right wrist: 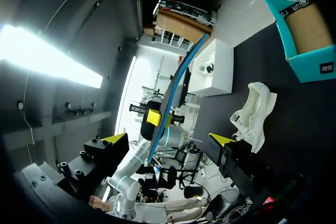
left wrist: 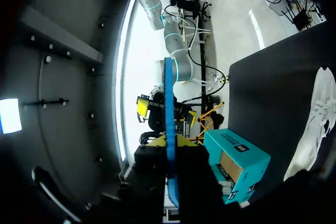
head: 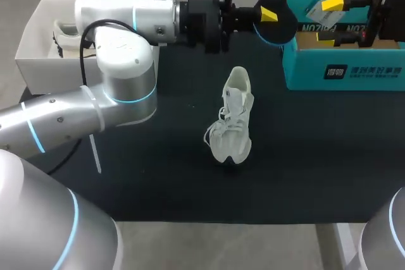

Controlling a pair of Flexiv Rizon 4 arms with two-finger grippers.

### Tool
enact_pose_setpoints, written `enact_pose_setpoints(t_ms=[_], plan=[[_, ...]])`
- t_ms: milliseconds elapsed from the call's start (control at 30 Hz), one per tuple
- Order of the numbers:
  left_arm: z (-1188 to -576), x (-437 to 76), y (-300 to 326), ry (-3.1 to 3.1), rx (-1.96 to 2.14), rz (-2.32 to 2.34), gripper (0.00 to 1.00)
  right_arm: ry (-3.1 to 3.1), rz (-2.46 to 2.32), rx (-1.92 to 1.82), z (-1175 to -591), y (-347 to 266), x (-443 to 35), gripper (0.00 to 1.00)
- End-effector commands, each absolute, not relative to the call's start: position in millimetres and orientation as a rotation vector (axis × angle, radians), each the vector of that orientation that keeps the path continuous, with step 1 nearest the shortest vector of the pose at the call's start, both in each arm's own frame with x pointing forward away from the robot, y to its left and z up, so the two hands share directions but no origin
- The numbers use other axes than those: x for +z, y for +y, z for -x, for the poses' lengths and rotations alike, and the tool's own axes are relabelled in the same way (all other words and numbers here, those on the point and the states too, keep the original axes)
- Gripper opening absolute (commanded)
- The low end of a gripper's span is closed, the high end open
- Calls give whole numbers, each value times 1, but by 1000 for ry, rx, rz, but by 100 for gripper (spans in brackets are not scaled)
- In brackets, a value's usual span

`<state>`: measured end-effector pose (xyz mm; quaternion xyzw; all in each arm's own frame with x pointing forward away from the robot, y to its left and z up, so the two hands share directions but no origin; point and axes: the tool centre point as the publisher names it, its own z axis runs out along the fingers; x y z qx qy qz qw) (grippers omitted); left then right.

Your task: Take the shoe out of the shoebox, open the shoe tongue, remove and reinsert the insole, then place the shoe into the shoebox

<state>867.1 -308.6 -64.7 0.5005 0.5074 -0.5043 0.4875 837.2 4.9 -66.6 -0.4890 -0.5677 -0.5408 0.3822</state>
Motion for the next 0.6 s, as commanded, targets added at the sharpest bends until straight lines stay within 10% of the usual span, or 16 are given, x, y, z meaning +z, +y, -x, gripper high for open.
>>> enact_pose_setpoints(t_ms=[33, 600], plan=[[-863, -61, -304, 1239, -1235, -1216, 0, -1447, 1244, -1377, -839, 4, -66, 100], [-851, -40, -297, 1784, -1605, -1110, 0, -1420, 1239, -1353, -837, -2, -69, 100]])
